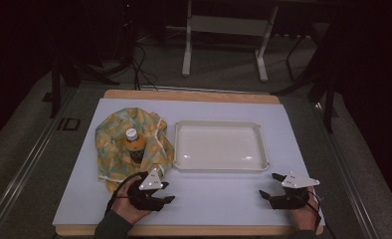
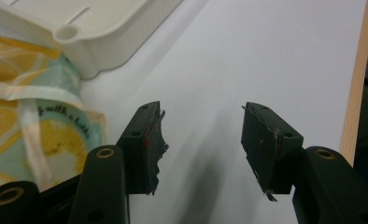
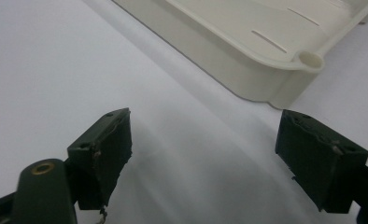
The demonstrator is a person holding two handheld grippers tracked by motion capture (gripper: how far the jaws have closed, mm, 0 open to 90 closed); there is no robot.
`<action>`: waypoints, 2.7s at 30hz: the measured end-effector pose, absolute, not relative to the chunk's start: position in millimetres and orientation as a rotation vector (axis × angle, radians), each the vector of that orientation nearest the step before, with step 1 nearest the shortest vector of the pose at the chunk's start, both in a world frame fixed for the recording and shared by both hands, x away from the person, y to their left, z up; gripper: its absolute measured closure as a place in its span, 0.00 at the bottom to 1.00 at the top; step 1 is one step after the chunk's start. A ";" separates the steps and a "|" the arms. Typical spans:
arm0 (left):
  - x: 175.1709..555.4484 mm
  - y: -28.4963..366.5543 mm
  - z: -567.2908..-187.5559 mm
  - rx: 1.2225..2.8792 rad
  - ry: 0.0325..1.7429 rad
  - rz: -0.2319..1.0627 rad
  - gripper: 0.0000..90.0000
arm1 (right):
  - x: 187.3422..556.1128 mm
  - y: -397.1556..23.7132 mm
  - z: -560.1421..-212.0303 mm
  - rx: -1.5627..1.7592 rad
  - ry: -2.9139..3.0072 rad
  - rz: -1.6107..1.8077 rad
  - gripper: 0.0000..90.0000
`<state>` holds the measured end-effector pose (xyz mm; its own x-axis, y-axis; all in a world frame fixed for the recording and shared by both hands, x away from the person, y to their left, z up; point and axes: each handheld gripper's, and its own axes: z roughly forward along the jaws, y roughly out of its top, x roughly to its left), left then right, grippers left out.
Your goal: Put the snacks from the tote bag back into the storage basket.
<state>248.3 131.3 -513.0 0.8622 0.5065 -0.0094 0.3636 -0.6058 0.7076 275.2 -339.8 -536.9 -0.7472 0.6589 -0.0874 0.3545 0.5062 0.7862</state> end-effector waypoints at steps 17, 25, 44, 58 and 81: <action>249.2 138.0 -490.9 2.380 0.546 0.193 0.53 | 274.6 -340.0 -536.8 0.839 2.364 1.117 0.20; 253.7 137.2 -484.7 2.414 0.520 0.198 0.52 | 275.2 -340.9 -536.6 0.857 2.354 1.119 0.22; 259.0 148.1 -463.9 2.498 0.500 0.213 0.52 | 274.7 -342.1 -536.1 0.865 2.345 1.135 0.22; 266.1 158.6 -446.7 2.570 0.485 0.238 0.53 | 274.1 -341.5 -536.0 0.859 2.349 1.127 0.22; 283.5 179.8 -422.1 2.604 0.514 0.262 0.54 | 273.8 -341.4 -536.1 0.834 2.359 1.135 0.21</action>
